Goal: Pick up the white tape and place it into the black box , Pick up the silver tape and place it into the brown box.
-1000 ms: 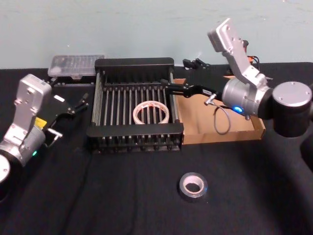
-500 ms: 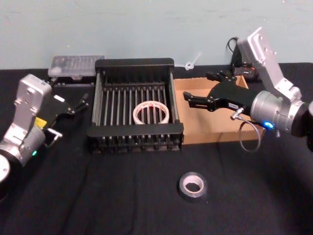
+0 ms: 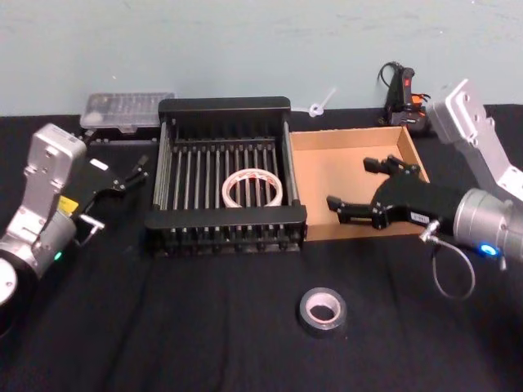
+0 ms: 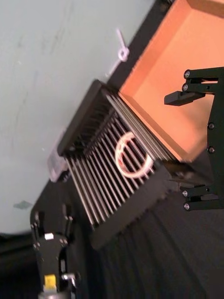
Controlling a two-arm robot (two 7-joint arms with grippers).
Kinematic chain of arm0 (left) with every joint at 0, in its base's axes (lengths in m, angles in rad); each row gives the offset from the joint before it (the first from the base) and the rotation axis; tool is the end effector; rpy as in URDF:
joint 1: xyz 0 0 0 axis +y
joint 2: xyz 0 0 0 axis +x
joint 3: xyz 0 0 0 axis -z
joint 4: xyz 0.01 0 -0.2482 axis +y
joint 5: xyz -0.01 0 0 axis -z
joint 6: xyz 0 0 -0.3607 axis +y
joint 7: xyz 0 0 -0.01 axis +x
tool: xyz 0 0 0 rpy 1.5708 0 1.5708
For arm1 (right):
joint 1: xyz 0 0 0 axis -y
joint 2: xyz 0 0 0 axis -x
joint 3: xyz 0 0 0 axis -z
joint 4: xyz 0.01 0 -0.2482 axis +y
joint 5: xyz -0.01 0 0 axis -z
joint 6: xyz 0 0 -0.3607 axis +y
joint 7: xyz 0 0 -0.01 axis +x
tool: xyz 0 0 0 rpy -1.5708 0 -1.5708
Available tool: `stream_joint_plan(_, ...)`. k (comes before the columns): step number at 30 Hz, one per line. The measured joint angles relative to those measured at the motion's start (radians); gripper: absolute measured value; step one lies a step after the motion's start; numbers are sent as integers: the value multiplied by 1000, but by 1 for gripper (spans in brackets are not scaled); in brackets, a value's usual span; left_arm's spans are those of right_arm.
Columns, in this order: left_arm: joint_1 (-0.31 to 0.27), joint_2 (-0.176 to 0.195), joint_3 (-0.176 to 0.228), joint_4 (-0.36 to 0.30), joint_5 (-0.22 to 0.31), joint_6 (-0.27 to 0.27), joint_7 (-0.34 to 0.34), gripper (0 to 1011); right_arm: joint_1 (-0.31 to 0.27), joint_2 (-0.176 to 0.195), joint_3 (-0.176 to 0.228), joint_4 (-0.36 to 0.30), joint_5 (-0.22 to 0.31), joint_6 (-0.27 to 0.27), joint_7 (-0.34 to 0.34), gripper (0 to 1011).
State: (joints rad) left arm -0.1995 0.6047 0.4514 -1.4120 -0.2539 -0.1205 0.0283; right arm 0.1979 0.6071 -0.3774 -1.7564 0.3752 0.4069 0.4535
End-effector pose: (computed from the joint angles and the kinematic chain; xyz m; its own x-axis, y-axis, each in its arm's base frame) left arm 0.4003 0.0452 -0.2785 0.2923 0.8803 0.3737 -0.9553 0.2873 0.0703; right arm 0.3892 0.0046 -0.1654 0.7276 -0.6758 0.1179 0.6672 0.6572 -0.3507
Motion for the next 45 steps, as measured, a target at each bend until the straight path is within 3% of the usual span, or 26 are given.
stream_joint_plan(15, 0, 0, 0, 0, 0, 0, 0, 1001, -55, 58, -35, -36, 66, 71, 12, 1002)
stream_joint_plan(26, 0, 0, 0, 0, 0, 0, 0, 1002, -30, 96, -99, -19, 73, 137, 34, 1003)
stream_joint_plan(45, 0, 0, 0, 0, 0, 0, 0, 1001, 27, 111, -178, 20, 67, 177, 66, 1002)
